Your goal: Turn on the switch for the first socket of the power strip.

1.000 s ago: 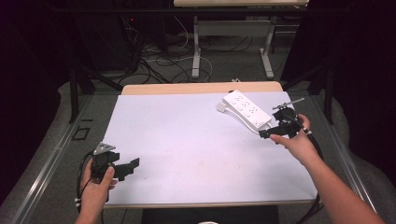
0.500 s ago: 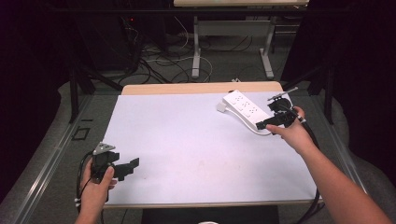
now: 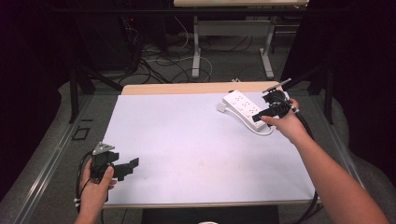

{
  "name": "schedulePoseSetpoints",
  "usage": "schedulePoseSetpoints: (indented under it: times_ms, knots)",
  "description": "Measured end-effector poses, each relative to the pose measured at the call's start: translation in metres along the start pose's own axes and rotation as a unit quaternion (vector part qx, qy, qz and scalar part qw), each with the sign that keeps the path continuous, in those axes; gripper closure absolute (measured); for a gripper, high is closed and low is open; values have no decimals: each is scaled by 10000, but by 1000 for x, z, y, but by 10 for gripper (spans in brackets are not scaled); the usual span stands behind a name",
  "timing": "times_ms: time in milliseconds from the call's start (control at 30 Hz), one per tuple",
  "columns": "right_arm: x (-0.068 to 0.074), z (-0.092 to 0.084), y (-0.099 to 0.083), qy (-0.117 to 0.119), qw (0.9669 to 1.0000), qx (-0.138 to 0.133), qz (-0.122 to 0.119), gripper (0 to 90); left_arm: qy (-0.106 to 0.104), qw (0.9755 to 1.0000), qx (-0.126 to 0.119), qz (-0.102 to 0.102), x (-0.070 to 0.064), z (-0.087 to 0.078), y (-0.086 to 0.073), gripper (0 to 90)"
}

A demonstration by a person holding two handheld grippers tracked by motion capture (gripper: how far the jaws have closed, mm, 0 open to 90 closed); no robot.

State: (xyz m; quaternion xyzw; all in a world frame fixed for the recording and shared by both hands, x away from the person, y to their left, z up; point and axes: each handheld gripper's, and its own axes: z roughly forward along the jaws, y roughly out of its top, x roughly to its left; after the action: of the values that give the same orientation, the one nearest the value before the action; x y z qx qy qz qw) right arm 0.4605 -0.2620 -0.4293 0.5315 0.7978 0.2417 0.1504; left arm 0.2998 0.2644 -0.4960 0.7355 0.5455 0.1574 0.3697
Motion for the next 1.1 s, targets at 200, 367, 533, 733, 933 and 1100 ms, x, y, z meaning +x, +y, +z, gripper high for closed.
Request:
schedulePoseSetpoints:
  times_ms: [200, 367, 533, 733, 933, 1100]
  knots:
    - [-1, 9, 12, -7, 10000, 90, 20, 154, 8, 10000, -73, -23, 1, 0, 0, 151]
    - [-2, 14, 18, -8, 9999, 136, 34, 160, 16, 10000, -61, -15, 2, -1, 0, 151]
    - [-1, 22, 26, -31, 9993, 326, 191, 207, 10, 10000, -46, -14, 1, 0, -1, 151]
    - [-4, 29, 32, -24, 9991, 283, 312, 254, 13, 10000, -68, -54, 2, 0, -1, 151]
    - [-8, 36, 35, 18, 9985, 288, 461, 325, 5, 10000, -30, -44, 2, -1, 0, 151]
    - [-12, 41, 36, 32, 9979, 333, 546, 344, 15, 10000, -28, -63, 2, -1, 0, 152]
